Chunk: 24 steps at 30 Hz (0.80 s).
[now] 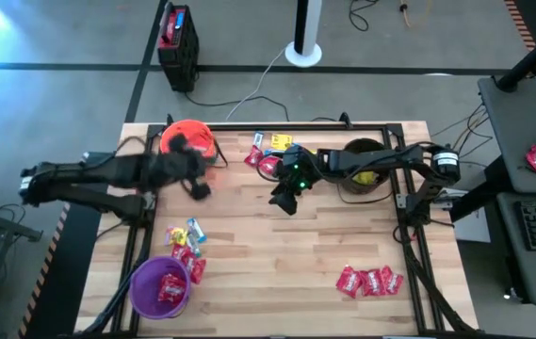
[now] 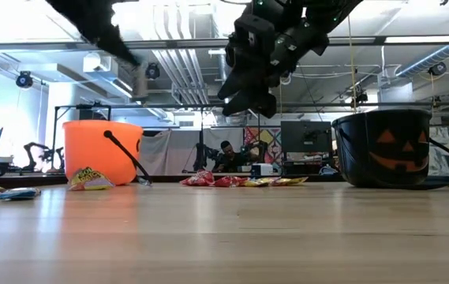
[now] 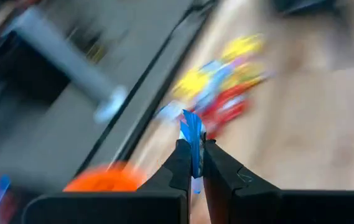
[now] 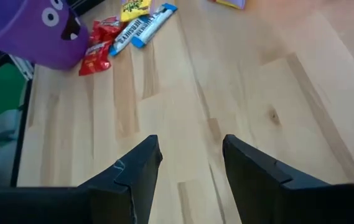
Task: Sort candy by brand, put in halloween buckets
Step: Put the white chocolate bar into the orange bucket
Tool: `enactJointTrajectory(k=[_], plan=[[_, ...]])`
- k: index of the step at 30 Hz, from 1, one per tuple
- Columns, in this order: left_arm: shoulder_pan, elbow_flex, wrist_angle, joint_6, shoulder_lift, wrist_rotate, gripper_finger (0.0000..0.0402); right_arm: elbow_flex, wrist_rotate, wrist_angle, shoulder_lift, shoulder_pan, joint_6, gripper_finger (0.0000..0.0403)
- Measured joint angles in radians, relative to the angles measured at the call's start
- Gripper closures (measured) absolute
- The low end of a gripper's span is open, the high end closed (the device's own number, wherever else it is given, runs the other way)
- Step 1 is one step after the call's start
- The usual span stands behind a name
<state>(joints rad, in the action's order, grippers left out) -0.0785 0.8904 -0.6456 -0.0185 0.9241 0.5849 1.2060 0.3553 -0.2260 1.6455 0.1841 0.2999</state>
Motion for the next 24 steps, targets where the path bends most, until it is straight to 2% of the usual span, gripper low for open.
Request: enactJointTrajectory(k=[3, 5, 11, 14, 24], plan=[[-0.137, 0.043, -0.134, 0.116, 0.012, 0.064, 0.04, 0.0, -0.02, 0.004, 0.0, 0.0, -0.011, 0.0233], [-0.234, 0.056, -0.183, 0.148, 0.026, 0.071, 0.04, 0.0, -0.026, 0.003, 0.0, 0.0, -0.013, 0.023], [-0.462, 0.044, -0.211, 0.089, 0.09, -0.016, 0.04, 0.0, -0.043, 0.006, 0.0, 0.0, -0.013, 0.0231], [-0.498, 0.041, -0.209, 0.055, 0.118, -0.035, 0.04, 0.0, -0.043, 0.006, 0.0, 0.0, -0.013, 0.0231], [-0.5, 0.039, -0.208, 0.001, 0.135, -0.044, 0.04, 0.0, -0.043, 0.003, 0.0, 0.0, -0.015, 0.0231]])
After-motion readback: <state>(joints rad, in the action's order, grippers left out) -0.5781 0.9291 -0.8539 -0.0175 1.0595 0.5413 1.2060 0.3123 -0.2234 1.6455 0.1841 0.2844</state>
